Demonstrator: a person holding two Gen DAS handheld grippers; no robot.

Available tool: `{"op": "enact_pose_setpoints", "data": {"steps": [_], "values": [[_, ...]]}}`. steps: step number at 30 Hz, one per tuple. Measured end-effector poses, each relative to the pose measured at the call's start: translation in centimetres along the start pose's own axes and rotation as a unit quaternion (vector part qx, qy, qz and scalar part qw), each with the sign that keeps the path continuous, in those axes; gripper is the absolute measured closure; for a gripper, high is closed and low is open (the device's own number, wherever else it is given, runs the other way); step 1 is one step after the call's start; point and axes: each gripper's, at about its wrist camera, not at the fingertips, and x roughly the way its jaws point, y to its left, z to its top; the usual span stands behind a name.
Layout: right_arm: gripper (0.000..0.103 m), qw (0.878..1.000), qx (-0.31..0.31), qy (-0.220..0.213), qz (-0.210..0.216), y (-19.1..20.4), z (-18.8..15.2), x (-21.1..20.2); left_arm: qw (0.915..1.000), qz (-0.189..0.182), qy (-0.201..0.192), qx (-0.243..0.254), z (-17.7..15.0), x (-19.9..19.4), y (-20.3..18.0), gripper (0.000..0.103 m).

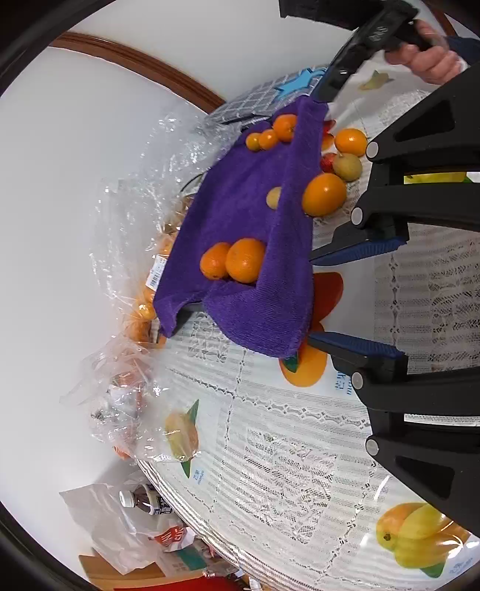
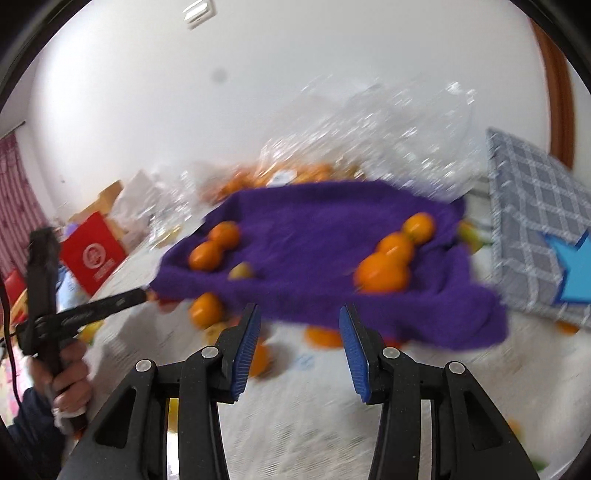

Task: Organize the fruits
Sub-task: 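Grasp an orange on the sheet with the right gripper while the left grasps a large orange, then carry both oranges over the towel and open the right gripper to release its orange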

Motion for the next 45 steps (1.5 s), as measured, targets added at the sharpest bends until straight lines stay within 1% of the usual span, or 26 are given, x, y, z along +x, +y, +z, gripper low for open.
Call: {"op": "enact_pose_setpoints", "data": {"steps": [2, 6, 11, 13, 14, 15, 16, 17, 20, 24, 28, 30, 32, 34, 36, 38, 41, 43, 45], "values": [[0.058, 1.0, -0.014, 0.015, 0.008, 1.4, -0.6, 0.5, 0.9999, 0.007, -0.004, 0.013, -0.2, -0.1, -0.5, 0.068], [0.058, 0.998, -0.045, 0.044, 0.002, 3.5, -1.3, 1.9, 0.9992, 0.008, -0.01, 0.037, -0.5, -0.5, -1.3, 0.068], [0.058, 0.995, -0.057, 0.085, -0.014, 4.0, -1.6, 4.1, 0.9989, 0.014, -0.009, 0.044, -0.4, -0.4, -1.6, 0.068], [0.058, 0.994, -0.056, 0.095, -0.018, 4.0, -1.6, 4.7, 0.9988, 0.017, -0.009, 0.044, -0.4, -0.4, -1.6, 0.068], [0.06, 0.993, -0.057, 0.099, -0.02, 4.0, -1.5, 4.9, 0.9988, 0.018, -0.01, 0.045, -0.4, -0.5, -1.6, 0.068], [0.064, 0.993, -0.06, 0.1, -0.022, 4.1, -1.5, 5.1, 0.9987, 0.02, -0.012, 0.045, -0.4, -0.5, -1.6, 0.068], [0.071, 0.992, -0.063, 0.103, -0.024, 4.2, -1.6, 5.2, 0.9987, 0.021, -0.013, 0.045, -0.4, -0.6, -1.6, 0.068], [0.071, 0.992, -0.066, 0.106, -0.025, 4.2, -1.6, 5.2, 0.9987, 0.021, -0.013, 0.045, -0.4, -0.6, -1.5, 0.068], [0.071, 0.993, -0.067, 0.093, -0.028, 4.0, -1.7, 4.6, 0.9988, 0.02, -0.011, 0.044, -0.4, -0.5, -1.4, 0.068], [0.071, 0.994, -0.061, 0.07, -0.051, 2.4, -1.8, 2.5, 0.9991, 0.012, -0.007, 0.04, -0.4, -0.4, -1.4, 0.068], [0.071, 0.993, -0.041, 0.06, -0.091, -1.0, -2.1, 0.4, 0.9981, -0.03, -0.005, 0.053, -0.6, -0.3, -2.9, 0.068], [0.071, 0.993, -0.03, 0.057, -0.098, -2.5, -2.3, -0.4, 0.9976, -0.052, 0.002, 0.046, -0.3, 0.2, -3.9, 0.068], [0.071, 0.994, -0.017, 0.053, -0.098, -3.5, -2.5, -1.0, 0.9962, -0.079, 0.017, 0.034, 0.1, 1.2, -5.1, 0.068], [0.071, 0.994, -0.008, 0.052, -0.096, -4.1, -2.7, -1.2, 0.9947, -0.094, 0.027, 0.031, 0.1, 2.1, -6.2, 0.068], [0.071, 0.995, -0.001, 0.048, -0.084, -4.4, -2.7, -1.5, 0.9944, -0.094, 0.034, 0.033, 0.1, 3.1, -7.2, 0.068], [0.071, 0.996, -0.001, 0.045, -0.071, -4.3, -2.8, -1.6, 0.9952, -0.081, 0.047, 0.031, 0.0, 4.0, -7.7, 0.068], [0.071, 0.997, 0.0, 0.051, -0.056, -4.3, -2.8, -1.4, 0.9967, -0.06, 0.052, 0.014, -0.2, 4.7, -7.4, 0.067], [0.071, 0.997, 0.001, 0.054, -0.053, -4.3, -2.8, -1.3, 0.9966, -0.059, 0.057, 0.005, -0.3, 5.0, -7.0, 0.067], [0.071, 0.997, 0.001, 0.056, -0.052, -4.3, -2.8, -1.2, 0.9958, -0.058, 0.071, 0.004, -0.4, 5.4, -6.9, 0.067]]}}
